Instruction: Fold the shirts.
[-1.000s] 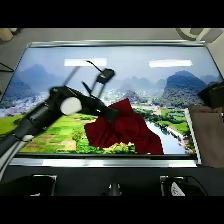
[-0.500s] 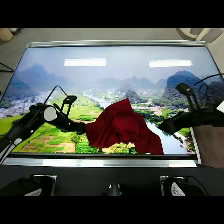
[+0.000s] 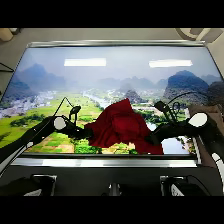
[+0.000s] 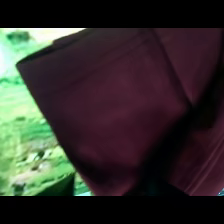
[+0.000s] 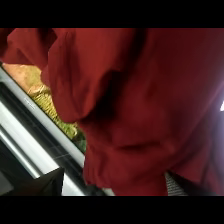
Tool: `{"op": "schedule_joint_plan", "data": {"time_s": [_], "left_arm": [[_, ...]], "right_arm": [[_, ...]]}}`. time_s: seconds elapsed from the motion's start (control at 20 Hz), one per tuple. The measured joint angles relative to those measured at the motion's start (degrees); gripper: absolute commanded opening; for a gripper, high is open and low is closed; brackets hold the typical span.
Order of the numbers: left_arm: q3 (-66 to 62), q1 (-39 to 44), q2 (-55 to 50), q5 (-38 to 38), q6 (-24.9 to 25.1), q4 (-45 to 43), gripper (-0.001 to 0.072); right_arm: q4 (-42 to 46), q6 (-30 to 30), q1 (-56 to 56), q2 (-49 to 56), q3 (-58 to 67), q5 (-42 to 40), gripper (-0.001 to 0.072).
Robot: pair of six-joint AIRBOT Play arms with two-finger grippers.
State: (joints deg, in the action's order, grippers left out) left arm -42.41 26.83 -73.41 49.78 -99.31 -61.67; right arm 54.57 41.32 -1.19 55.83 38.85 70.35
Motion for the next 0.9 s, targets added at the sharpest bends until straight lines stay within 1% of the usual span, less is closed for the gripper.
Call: {"op": "schedule_joint_plan", "data": {"time_s": [0.05,0.1,0.2,0.3,0.35,0.4,0.45,0.6,0.7,0.8,0.9], "left_arm": [[0.1,0.8,-0.5,-1.0,-0.7,0.7,0.0338],[0.2,1.5,-0.9,-2.4,-1.5,1.3,0.0225],[0.3,2.7,-1.5,-4.6,-3.1,1.9,0.0034],[0.3,3.2,-1.7,-5.8,-4.0,2.4,0.0026],[0.3,3.5,-1.7,-6.1,-4.1,2.4,0.0024],[0.3,3.5,-1.7,-6.2,-4.1,2.5,0.0023],[0.2,3.7,-1.4,-6.2,-4.1,2.5,0.0022],[-1.9,3.7,1.8,-6.2,-4.1,-0.8,0.0021],[-5.9,3.1,6.5,-5.6,-4.1,-6.4,0.0021],[-11.8,2.1,12.2,-4.3,-4.1,-12.4,0.0021],[-20.5,0.3,18.8,-3.7,-4.1,-17.6,0.0021]], "right_arm": [[-0.7,-0.1,1.3,0.2,-0.5,-1.8,0.0714],[-1.5,-0.2,2.5,0.5,-0.8,-3.2,0.0714],[-2.6,-0.3,5.0,1.9,-1.3,-6.4,0.0714],[-4.1,-0.2,7.4,4.3,-1.5,-9.7,0.0705],[-5.0,0.0,8.6,5.8,-1.5,-11.5,0.0632],[-5.9,0.1,9.7,7.3,-1.6,-13.5,0.0229],[-6.6,0.2,10.4,8.4,-1.6,-15.0,0.0017],[-7.2,0.2,11.1,9.3,0.1,-16.7,0.0018],[-5.3,-0.5,10.4,7.2,4.4,-14.8,0.0018],[-0.5,-1.0,9.0,2.8,12.3,-11.7,0.0018],[5.1,-0.2,7.7,-3.2,22.6,-10.1,0.0018]]}}
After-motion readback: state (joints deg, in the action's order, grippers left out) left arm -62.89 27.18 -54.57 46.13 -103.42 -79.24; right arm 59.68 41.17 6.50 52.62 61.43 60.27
